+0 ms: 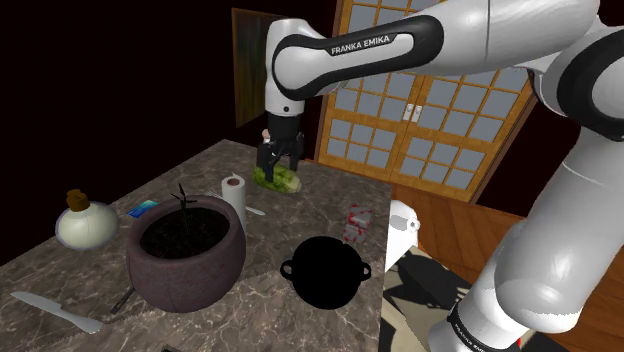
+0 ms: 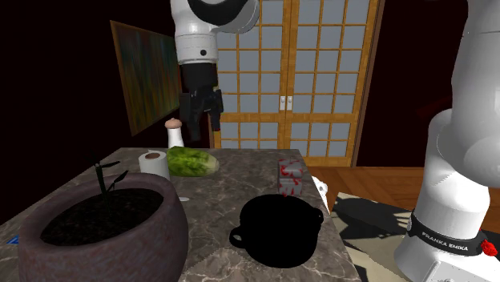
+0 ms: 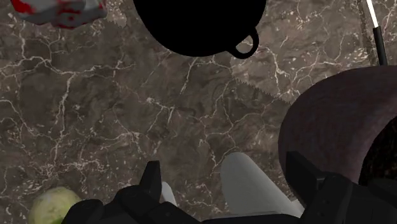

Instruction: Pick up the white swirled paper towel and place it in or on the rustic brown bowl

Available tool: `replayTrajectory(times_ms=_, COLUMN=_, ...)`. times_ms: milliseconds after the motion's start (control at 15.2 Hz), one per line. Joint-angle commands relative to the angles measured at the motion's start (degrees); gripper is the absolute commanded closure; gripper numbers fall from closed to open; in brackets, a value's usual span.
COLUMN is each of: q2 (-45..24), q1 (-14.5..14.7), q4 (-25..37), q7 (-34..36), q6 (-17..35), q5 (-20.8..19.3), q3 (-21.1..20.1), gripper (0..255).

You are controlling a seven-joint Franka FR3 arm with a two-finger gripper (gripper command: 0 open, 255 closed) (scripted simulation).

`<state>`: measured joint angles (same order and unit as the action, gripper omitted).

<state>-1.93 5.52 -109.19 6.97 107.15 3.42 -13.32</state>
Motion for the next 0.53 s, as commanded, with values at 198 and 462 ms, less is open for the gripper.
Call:
replayTrajectory(times_ms=198, q2=-11.43, q1=2.34, q4=12.26, q7=3.8, q6=-0.02, q5=-3.04, q3=-1.31, gripper=0)
replayTrajectory(times_ms=462, q2=-20.79, q1=4.84, q4=23.77, q7=6.13, q6=-1.6, q5=-5.63, q3=-1.56, gripper=0)
